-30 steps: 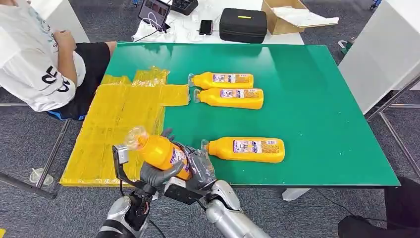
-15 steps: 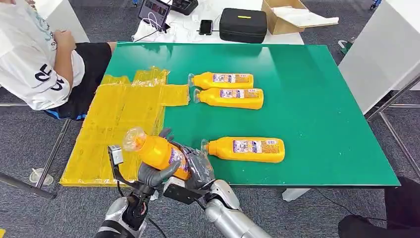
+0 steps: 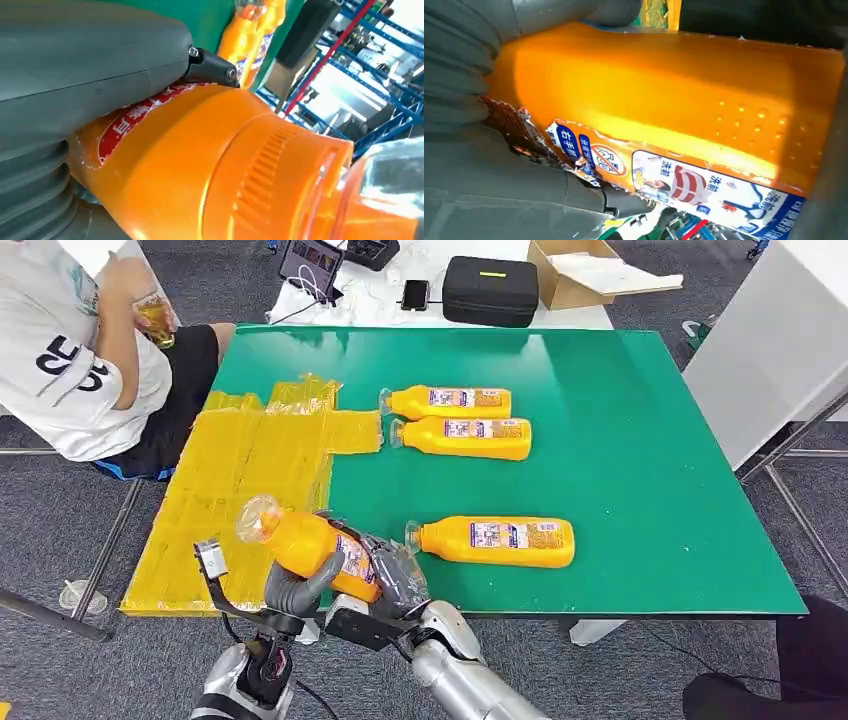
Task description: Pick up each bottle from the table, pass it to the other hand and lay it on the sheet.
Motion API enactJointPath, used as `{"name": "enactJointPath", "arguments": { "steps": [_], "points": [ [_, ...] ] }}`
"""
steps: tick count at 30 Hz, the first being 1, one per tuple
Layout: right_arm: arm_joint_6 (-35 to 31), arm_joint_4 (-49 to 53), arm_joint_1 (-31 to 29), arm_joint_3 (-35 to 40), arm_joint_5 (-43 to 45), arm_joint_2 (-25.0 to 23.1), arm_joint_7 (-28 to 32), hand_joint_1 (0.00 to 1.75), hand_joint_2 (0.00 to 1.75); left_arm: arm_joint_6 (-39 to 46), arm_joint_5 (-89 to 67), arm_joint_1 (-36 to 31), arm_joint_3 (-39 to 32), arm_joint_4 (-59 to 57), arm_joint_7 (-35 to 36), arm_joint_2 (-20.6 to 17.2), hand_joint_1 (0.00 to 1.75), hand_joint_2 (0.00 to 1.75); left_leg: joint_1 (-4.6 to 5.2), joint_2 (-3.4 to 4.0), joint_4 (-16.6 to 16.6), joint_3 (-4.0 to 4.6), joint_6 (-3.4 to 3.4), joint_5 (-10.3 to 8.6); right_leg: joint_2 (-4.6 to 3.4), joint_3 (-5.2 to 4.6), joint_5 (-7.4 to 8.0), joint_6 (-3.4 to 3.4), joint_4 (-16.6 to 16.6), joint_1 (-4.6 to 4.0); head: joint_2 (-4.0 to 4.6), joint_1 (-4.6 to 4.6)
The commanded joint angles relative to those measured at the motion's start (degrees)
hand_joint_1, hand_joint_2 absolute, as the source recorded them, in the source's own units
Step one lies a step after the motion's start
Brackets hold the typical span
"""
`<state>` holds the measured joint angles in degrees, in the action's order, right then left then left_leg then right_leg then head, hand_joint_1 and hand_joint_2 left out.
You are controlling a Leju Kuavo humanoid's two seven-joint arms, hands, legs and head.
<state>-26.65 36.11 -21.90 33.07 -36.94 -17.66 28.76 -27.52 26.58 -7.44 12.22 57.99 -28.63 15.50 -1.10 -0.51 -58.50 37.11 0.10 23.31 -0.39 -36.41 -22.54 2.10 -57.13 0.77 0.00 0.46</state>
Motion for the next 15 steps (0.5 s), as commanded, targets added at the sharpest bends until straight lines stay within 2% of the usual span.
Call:
{"name": "enactJointPath", "arguments": {
  "steps": [1,2,3,4,8,9,10,13,14,15],
  "points": [
    [2.2,-4.6,-0.5,2.5,-0.5,0.0,-0.7,1.75,1.75,0.3,-1.1,-2.9,3.5,-0.6,-0.6,1.1,1.75,1.75,0.01,-0.14,0.0,-0.19,-0.07,0.06,0.21,0.26,-0.11,-0.05,0.0,-0.01,0.0,0.02],
    [2.2,-4.6,-0.4,2.5,-0.5,0.0,-0.7,1.75,1.75,0.4,-1.1,-3.0,3.5,-0.6,-0.6,1.2,1.75,1.75,-0.01,-0.1,0.0,-0.13,-0.05,0.04,0.15,0.18,-0.08,-0.04,0.0,-0.03,-0.02,0.0],
    [2.3,-4.6,-0.5,2.3,-0.4,0.0,-0.9,1.75,1.75,2.1,-3.6,-2.9,3.8,0.4,-2.0,1.1,1.75,1.75,-0.01,-0.1,0.0,-0.45,-0.11,0.17,0.22,0.53,-0.21,-0.11,0.0,-0.07,0.0,0.02],
    [2.3,-4.6,-0.4,2.3,-0.4,0.1,-1.0,1.75,1.75,2.5,-4.1,-2.9,3.7,0.5,-2.4,1.1,1.75,1.75,0.0,-0.16,0.0,-0.21,-0.08,0.08,0.24,0.3,-0.13,-0.06,0.0,-0.03,0.0,0.0],
    [2.4,-4.5,-0.6,2.4,-0.6,0.2,-1.0,1.75,1.75,2.9,-4.2,-3.1,3.4,1.2,-2.2,1.4,1.75,1.75,-0.01,-0.14,0.0,-0.18,-0.06,0.07,0.22,0.25,-0.11,-0.06,0.0,-0.04,0.0,0.02],
    [1.6,-4.2,-0.6,2.1,-0.6,0.1,-1.1,1.45,1.75,3.1,-4.3,-3.0,3.2,1.5,-2.2,1.5,1.75,1.75,-0.01,-0.16,0.0,-0.29,-0.09,0.11,0.25,0.38,-0.16,-0.08,0.0,-0.05,0.0,0.0],
    [1.2,-4.0,-0.6,1.8,-0.4,0.0,-1.1,0.0,1.75,3.1,-4.4,-2.9,3.1,1.5,-2.2,1.6,1.75,1.75,-0.01,-0.13,0.0,-0.14,-0.06,0.05,0.19,0.21,-0.1,-0.06,0.0,-0.04,0.0,0.02],
    [0.4,-3.7,-0.5,1.3,-0.2,-0.2,-1.1,0.0,1.75,3.2,-4.5,-2.8,3.0,1.6,-2.2,1.6,1.75,1.75,0.0,-0.09,0.0,-0.05,-0.04,0.01,0.13,0.09,-0.05,-0.04,0.0,-0.02,0.0,0.02],
    [0.7,-3.2,-0.4,0.8,0.4,-0.3,-1.4,0.0,0.0,3.6,-4.6,-2.6,2.8,2.0,-2.4,1.5,1.75,1.75,0.01,-0.13,0.0,-0.2,-0.07,0.07,0.21,0.27,-0.12,-0.07,0.0,-0.02,0.0,0.02],
    [1.3,-2.1,-0.2,-0.1,1.7,-0.3,-1.2,0.0,0.0,4.0,-4.9,-2.6,2.5,2.2,-2.5,1.5,1.75,1.75,-0.01,-0.1,0.0,-0.09,-0.04,0.03,0.15,0.14,-0.06,-0.04,0.0,-0.03,-0.02,0.02]
  ]
}}
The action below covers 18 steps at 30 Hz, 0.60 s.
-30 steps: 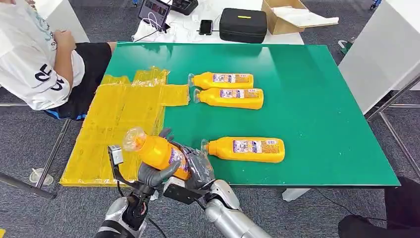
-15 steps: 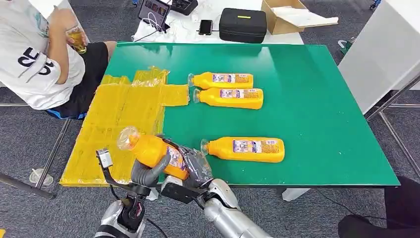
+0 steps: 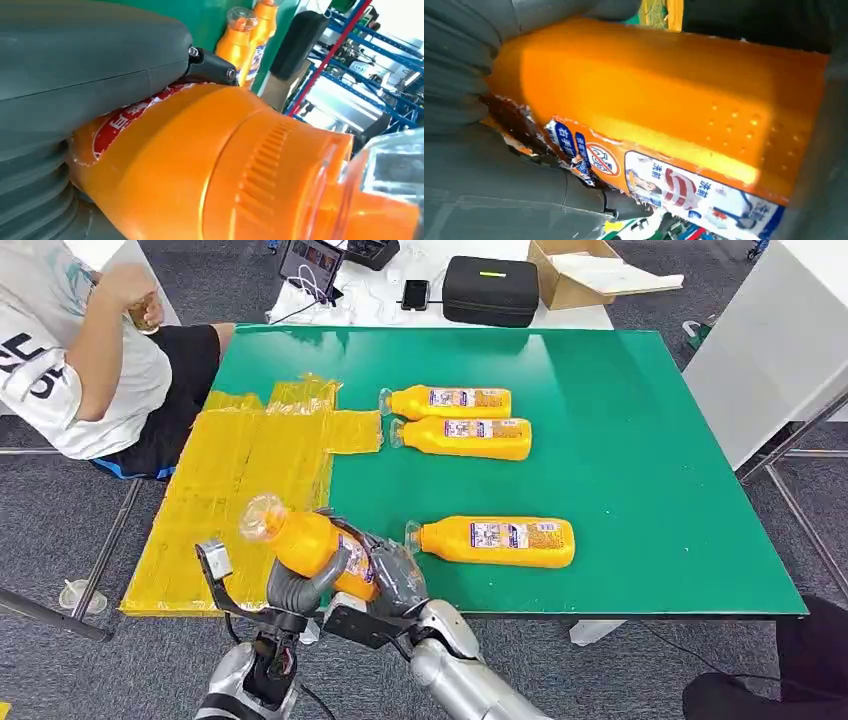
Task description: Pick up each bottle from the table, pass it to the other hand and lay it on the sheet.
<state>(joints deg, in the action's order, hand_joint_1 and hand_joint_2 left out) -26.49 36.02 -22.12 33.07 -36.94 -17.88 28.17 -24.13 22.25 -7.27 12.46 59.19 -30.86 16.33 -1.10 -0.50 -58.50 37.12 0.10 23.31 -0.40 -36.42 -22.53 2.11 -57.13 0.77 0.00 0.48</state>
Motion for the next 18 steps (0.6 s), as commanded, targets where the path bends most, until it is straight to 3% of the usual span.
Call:
{"name": "enactJointPath", "arguments": {
  "steps": [1,5,11,18],
  "points": [
    [2.0,-0.7,0.3,-1.1,3.3,0.1,0.1,0.0,0.0,0.9,-0.8,-2.7,1.9,1.3,-0.6,0.5,1.75,1.75,-0.01,-0.11,0.0,-0.21,-0.07,0.08,0.19,0.28,-0.12,-0.07,0.0,-0.04,-0.02,0.0],
    [8.3,10.7,2.5,-4.9,11.2,2.6,3.2,0.0,0.0,3.0,-3.2,-3.3,0.2,3.2,-2.6,-0.3,1.75,1.75,0.0,-0.15,0.0,-0.16,-0.07,0.06,0.23,0.23,-0.12,-0.07,0.0,-0.03,0.0,-0.02],
    [17.4,27.1,6.7,-6.7,19.4,6.5,3.3,0.0,0.0,6.9,-4.0,-5.6,-4.2,4.0,-3.7,-0.8,1.75,1.75,0.0,-0.17,0.0,-0.1,-0.07,0.04,0.24,0.2,-0.1,-0.06,0.0,-0.03,0.0,-0.02],
    [16.0,35.2,10.1,-8.8,21.8,7.7,4.9,0.0,0.0,19.5,-13.1,-10.8,-8.4,4.1,-9.1,-3.1,1.75,1.75,-0.01,-0.13,0.0,-0.03,-0.04,-0.01,0.17,0.1,-0.03,-0.05,0.0,-0.03,0.0,-0.02]
  ]
}}
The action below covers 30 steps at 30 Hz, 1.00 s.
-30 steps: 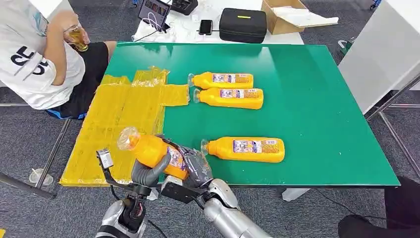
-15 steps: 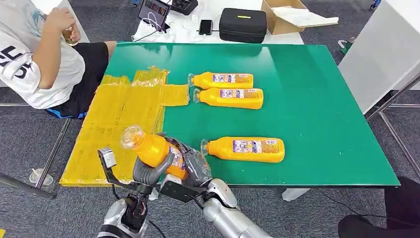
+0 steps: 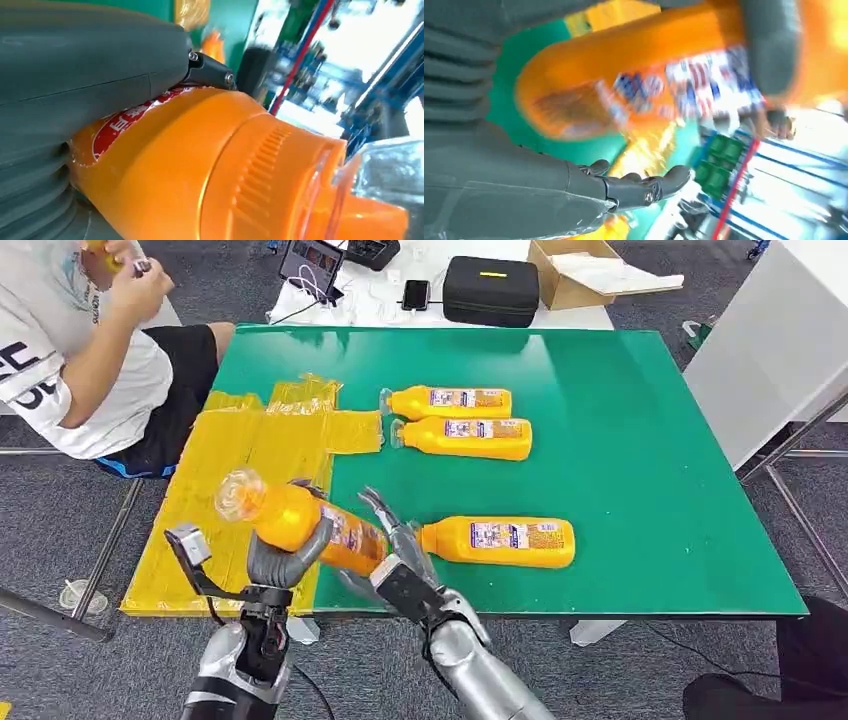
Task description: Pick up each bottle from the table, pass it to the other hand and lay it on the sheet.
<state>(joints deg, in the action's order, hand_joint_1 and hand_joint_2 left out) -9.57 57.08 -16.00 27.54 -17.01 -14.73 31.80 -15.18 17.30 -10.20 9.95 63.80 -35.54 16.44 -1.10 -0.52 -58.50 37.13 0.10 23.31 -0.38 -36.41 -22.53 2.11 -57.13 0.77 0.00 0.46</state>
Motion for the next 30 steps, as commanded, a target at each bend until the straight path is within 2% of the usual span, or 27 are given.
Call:
{"name": "enactJointPath", "arguments": {
  "steps": [1,2,5,6,7,9,10,11,13,14,15,17,19,23,25,26,30],
  "points": [
    [-1.0,14.4,4.0,-3.3,1.9,4.7,1.3,0.0,0.0,10.3,-8.0,-8.7,-6.2,-0.4,-4.3,-3.5,1.75,1.75,-0.02,-0.13,0.0,-0.13,-0.05,0.03,0.21,0.2,-0.08,-0.08,0.0,-0.05,0.0,0.02],
    [-1.0,15.1,4.4,-3.3,2.1,4.8,1.4,0.0,0.0,11.3,-8.7,-9.1,-6.6,-0.7,-4.5,-3.7,1.75,1.75,-0.02,-0.11,0.0,-0.06,-0.04,0.0,0.16,0.11,-0.05,-0.07,0.0,-0.04,0.0,0.0],
    [-1.5,18.4,5.1,-4.1,5.6,4.4,3.6,0.0,0.0,21.4,-18.2,-12.2,-8.7,1.7,-4.5,-4.9,1.75,1.75,-0.02,-0.05,0.0,-0.27,-0.07,0.09,0.14,0.31,-0.12,-0.1,0.0,-0.06,0.0,0.0],
    [-1.9,19.6,5.2,-4.0,6.1,4.4,4.0,0.0,0.0,26.4,-22.3,-13.4,-8.2,2.2,-4.5,-6.0,1.75,1.75,-0.01,-0.04,0.0,0.0,-0.03,0.0,0.09,0.03,-0.02,-0.05,0.0,-0.03,0.0,0.0],
    [-2.5,20.8,5.4,-3.9,6.6,4.3,4.6,0.0,0.0,31.3,-25.9,-14.6,-6.6,1.7,-4.5,-7.6,1.75,1.75,-0.03,-0.05,-0.1,-0.08,-0.05,0.05,0.13,0.12,-0.08,-0.09,-0.1,-0.06,0.0,-0.02],
    [-4.9,23.5,5.4,-3.7,7.6,3.6,6.8,0.0,0.0,46.1,-40.5,-19.0,-1.8,-6.0,-4.5,-12.1,1.75,1.75,-0.02,-0.01,0.0,0.02,-0.02,-0.01,0.05,0.0,-0.01,-0.06,-0.1,-0.04,0.0,0.0],
    [-6.5,24.6,5.1,-3.1,7.6,3.4,7.2,0.0,0.0,50.3,-47.6,-22.7,-0.7,-14.5,-4.5,-13.5,1.75,1.75,-0.03,0.02,-0.1,-0.25,-0.06,0.13,0.09,0.27,-0.14,-0.14,-0.1,-0.08,0.0,0.0],
    [-7.3,25.1,4.9,-2.7,8.2,3.4,7.3,0.0,0.0,55.2,-56.6,-25.0,-0.1,-19.7,-4.0,-14.5,1.75,1.75,0.0,-0.1,0.0,-0.09,-0.01,-0.03,0.15,0.11,-0.04,-0.09,-0.1,-0.03,0.0,0.0],
    [-7.3,25.2,4.3,-1.9,9.6,3.7,7.1,0.0,0.0,55.2,-65.5,-28.7,0.0,-27.9,-1.1,-15.3,1.75,1.75,0.0,-0.16,0.0,-0.22,-0.01,-0.04,0.23,0.23,-0.06,-0.11,-0.1,-0.03,0.0,0.0],
    [-7.1,24.8,3.8,-1.6,9.9,3.9,6.9,0.0,0.0,55.2,-74.1,-28.5,-1.7,-26.8,1.2,-15.5,1.75,1.75,0.02,-0.11,0.1,-0.14,0.02,-0.08,0.14,0.14,-0.02,-0.07,0.0,0.0,0.0,0.0],
    [-6.7,24.1,3.4,-1.2,10.4,4.1,6.9,0.0,0.0,54.7,-81.8,-31.6,0.8,-35.0,3.5,-16.6,1.75,1.75,0.0,-0.11,0.1,-0.28,0.04,-0.09,0.15,0.29,-0.04,-0.11,0.0,-0.03,0.0,0.0],
    [-6.6,23.3,3.1,-0.8,10.4,4.3,6.9,0.0,0.0,55.2,-82.6,-33.3,1.3,-38.1,3.4,-16.9,1.75,1.75,-0.04,-0.15,0.0,-0.18,0.06,-0.13,0.12,0.26,-0.01,-0.06,0.0,-0.04,0.0,-0.02],
    [-5.7,22.6,2.7,-0.3,10.7,4.6,7.1,0.0,0.0,49.1,-87.7,-35.5,5.0,-42.6,6.0,-18.2,1.75,1.75,-0.04,0.06,0.0,-0.23,0.06,-0.1,-0.05,0.23,0.04,-0.07,0.0,-0.04,0.0,0.0],
    [-5.7,22.5,2.6,-0.2,10.7,4.5,7.1,0.0,0.0,49.2,-87.6,-35.4,4.9,-42.7,5.8,-18.5,1.75,1.75,-0.05,0.06,0.0,-0.24,0.09,-0.13,0.0,0.24,0.05,-0.11,0.0,-0.06,0.0,-0.02],
    [-5.2,22.4,2.5,0.0,10.8,4.6,7.1,0.0,0.0,40.6,-89.7,-36.8,7.2,-44.8,7.2,-19.1,1.75,1.75,-0.06,0.17,0.0,-0.45,0.06,-0.03,-0.05,0.41,-0.03,-0.18,0.0,-0.09,0.0,0.0],
    [-4.7,22.1,2.4,0.1,10.9,4.5,7.1,0.0,0.0,37.4,-90.5,-37.2,8.3,-45.4,7.3,-19.8,1.75,1.75,-0.06,0.09,0.0,-0.19,0.1,-0.11,-0.05,0.16,0.03,-0.11,-0.1,-0.08,-0.02,0.02],
    [-3.4,20.5,2.0,0.4,10.8,4.1,6.6,0.0,0.0,29.8,-90.5,-37.8,8.6,-47.1,7.1,-20.7,1.75,1.75,-0.1,0.07,0.0,-0.14,0.1,-0.13,-0.07,0.14,0.05,-0.08,0.0,-0.11,0.0,0.0]
  ]
}}
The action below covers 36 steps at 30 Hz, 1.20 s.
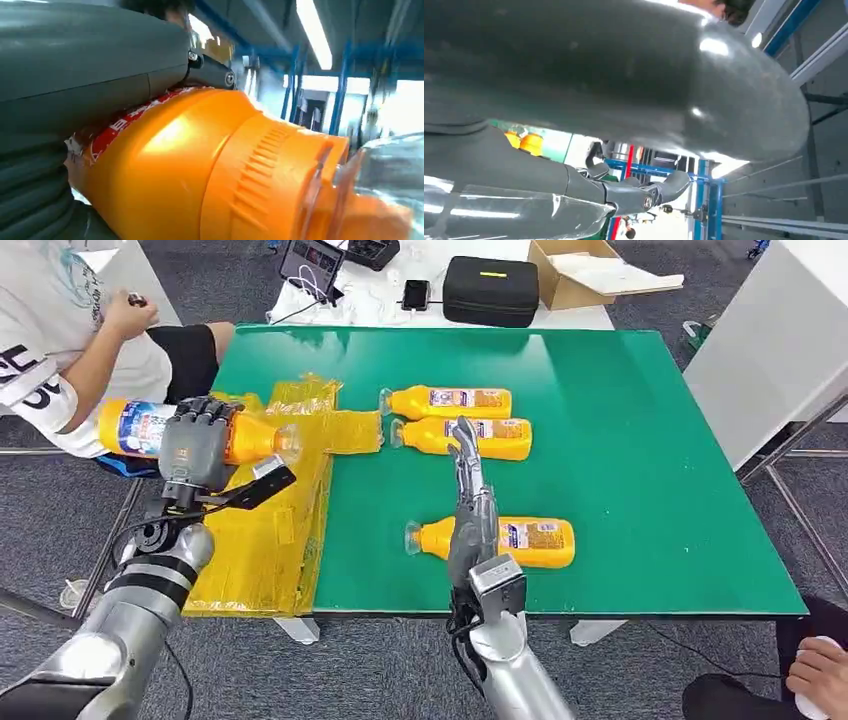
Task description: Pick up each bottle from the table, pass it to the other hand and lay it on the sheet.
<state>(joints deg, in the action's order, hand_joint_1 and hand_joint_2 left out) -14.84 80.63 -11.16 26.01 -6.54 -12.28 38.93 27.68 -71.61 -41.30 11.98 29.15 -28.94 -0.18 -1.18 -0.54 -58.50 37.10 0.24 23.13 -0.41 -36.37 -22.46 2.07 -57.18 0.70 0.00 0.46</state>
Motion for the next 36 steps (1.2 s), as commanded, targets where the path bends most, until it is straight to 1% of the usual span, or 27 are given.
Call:
{"name": "enactJointPath", "arguments": {
  "steps": [1,3,5,6,8,10,12,13,15,16,18,20,21,22,28,31,34,35,36],
  "points": [
    [2.1,-3.6,-3.0,2.1,0.2,1.5,-0.6,0.0,0.0,-15.9,0.0,-6.8,5.3,-13.1,0.1,-3.8,1.75,1.75,-0.03,0.18,0.0,-0.25,-0.07,0.11,-0.1,0.22,-0.05,-0.07,0.0,-0.07,0.0,0.0],
    [2.2,-3.9,-3.0,2.3,0.1,1.4,-0.6,0.0,0.0,-16.1,0.0,-6.6,5.4,-13.0,0.0,-3.8,1.75,1.75,-0.03,0.13,0.0,-0.12,-0.05,0.06,-0.05,0.11,-0.02,-0.04,0.0,-0.06,0.0,-0.02],
    [2.5,-4.7,-3.3,2.4,0.1,1.2,-0.7,0.0,0.0,-18.6,1.0,-6.2,4.6,-13.1,0.2,-3.5,1.75,1.75,-0.03,0.14,0.0,-0.29,-0.1,0.13,-0.02,0.29,-0.08,-0.08,0.0,-0.08,0.0,-0.02],
    [2.7,-5.2,-3.5,2.4,0.1,1.1,-0.8,0.0,0.0,-19.8,1.1,-5.8,4.7,-13.2,0.1,-3.5,1.75,1.75,-0.02,0.1,0.0,-0.1,-0.04,0.05,-0.02,0.09,-0.03,-0.05,0.0,-0.04,0.0,-0.02],
    [3.2,-6.6,-3.9,2.3,0.1,0.6,-1.0,0.0,0.0,-22.3,3.9,-4.2,2.6,-13.0,-1.4,-3.0,1.75,1.75,-0.02,0.13,0.0,-0.13,-0.04,0.06,-0.05,0.12,-0.02,-0.05,0.0,-0.05,0.0,0.0],
    [3.2,-6.9,-4.0,2.3,0.1,0.5,-1.0,0.0,0.0,-21.8,3.9,-3.7,2.7,-12.9,-1.4,-2.9,1.75,1.75,-0.01,0.17,0.0,-0.28,-0.07,0.09,-0.07,0.27,-0.05,-0.08,0.1,-0.04,-0.02,0.0],
    [3.4,-7.0,-4.0,2.3,0.1,0.5,-1.1,0.0,0.0,-22.5,4.0,-3.6,2.8,-13.1,-1.6,-2.9,1.75,1.75,-0.01,0.11,0.0,-0.13,-0.04,0.05,-0.05,0.14,-0.02,-0.05,0.0,-0.03,0.0,-0.02],
    [3.6,-7.4,-4.2,2.4,0.1,0.5,-1.3,0.0,0.0,-22.8,4.3,-3.2,2.6,-13.0,-2.0,-2.8,1.75,1.75,-0.01,0.14,0.0,-0.24,-0.07,0.1,-0.05,0.26,-0.06,-0.07,0.0,-0.05,0.0,0.0],
    [3.9,-8.1,-4.3,2.4,0.1,0.4,-1.5,0.0,0.0,-22.6,4.6,-2.1,2.5,-12.9,-2.4,-2.5,1.75,1.75,0.01,0.11,0.0,-0.14,-0.05,0.06,-0.06,0.14,-0.03,-0.04,0.0,-0.01,0.0,-0.02],
    [3.9,-8.3,-4.4,2.4,0.1,0.3,-1.5,0.0,0.0,-22.3,4.6,-1.7,2.5,-12.8,-2.4,-2.4,1.75,1.75,0.0,0.17,0.0,-0.26,-0.08,0.1,-0.09,0.26,-0.05,-0.06,0.1,-0.04,0.0,-0.02],
    [3.9,-8.3,-4.4,2.4,0.1,0.3,-1.5,0.0,0.0,-22.3,4.6,-1.7,2.5,-12.8,-2.4,-2.4,1.75,1.75,0.01,0.1,0.0,-0.14,-0.05,0.06,-0.05,0.16,-0.03,-0.04,0.0,-0.01,0.0,-0.02],
    [3.9,-8.3,-4.4,2.4,0.1,0.3,-1.5,0.0,0.0,-22.3,4.6,-1.7,2.5,-12.8,-2.4,-2.4,1.75,1.75,-0.01,0.16,0.0,-0.39,-0.1,0.16,-0.04,0.41,-0.11,-0.1,0.1,-0.06,0.0,-0.02],
    [3.9,-8.3,-4.4,2.4,0.1,0.3,-1.5,0.0,0.0,-22.3,4.6,-1.7,2.5,-12.8,-2.4,-2.4,1.75,1.75,0.0,0.07,0.0,-0.1,-0.05,0.05,-0.01,0.12,-0.04,-0.04,0.0,-0.03,0.0,-0.02],
    [3.9,-8.3,-4.4,2.4,0.1,0.3,-1.5,0.0,0.0,-22.3,4.6,-1.7,2.5,-12.8,-2.4,-2.4,1.75,1.75,-0.01,0.09,0.0,-0.2,-0.07,0.09,-0.01,0.23,-0.07,-0.07,0.0,-0.05,0.0,-0.02],
    [3.9,-8.3,-4.4,2.4,0.1,0.3,-1.5,0.0,0.0,-22.4,4.6,-1.9,2.5,-12.8,-2.4,-2.3,1.75,1.75,0.0,0.05,0.0,-0.02,-0.04,0.02,-0.01,0.05,-0.02,-0.03,0.0,-0.02,0.0,-0.02],
    [3.9,-8.3,-4.4,2.4,0.1,0.3,-1.5,0.0,0.0,-22.4,4.6,-1.9,2.5,-12.8,-2.4,-2.3,1.75,1.75,-0.01,0.09,0.0,-0.21,-0.08,0.1,0.0,0.24,-0.08,-0.07,0.0,-0.05,0.0,-0.02],
    [3.9,-8.3,-4.4,2.4,0.1,0.3,-1.5,0.0,0.0,-22.4,4.6,-1.9,2.5,-12.8,-2.4,-2.3,1.75,1.75,-0.02,0.06,0.0,-0.06,-0.04,0.04,-0.01,0.09,-0.03,-0.04,0.0,-0.04,0.0,-0.02],
    [3.9,-8.3,-4.4,2.4,0.1,0.3,-1.5,0.0,0.0,-22.4,4.6,-1.9,2.5,-12.8,-2.4,-2.3,1.75,1.75,-0.02,0.12,0.0,-0.34,-0.1,0.16,0.0,0.37,-0.12,-0.1,0.0,-0.07,0.0,-0.02],
    [3.9,-8.3,-4.4,2.4,0.1,0.3,-1.5,0.0,0.0,-22.4,4.6,-1.9,2.5,-12.8,-2.4,-2.3,1.75,1.75,-0.01,0.05,0.0,-0.08,-0.05,0.06,0.01,0.12,-0.05,-0.05,0.0,-0.04,0.0,-0.02]
  ]
}}
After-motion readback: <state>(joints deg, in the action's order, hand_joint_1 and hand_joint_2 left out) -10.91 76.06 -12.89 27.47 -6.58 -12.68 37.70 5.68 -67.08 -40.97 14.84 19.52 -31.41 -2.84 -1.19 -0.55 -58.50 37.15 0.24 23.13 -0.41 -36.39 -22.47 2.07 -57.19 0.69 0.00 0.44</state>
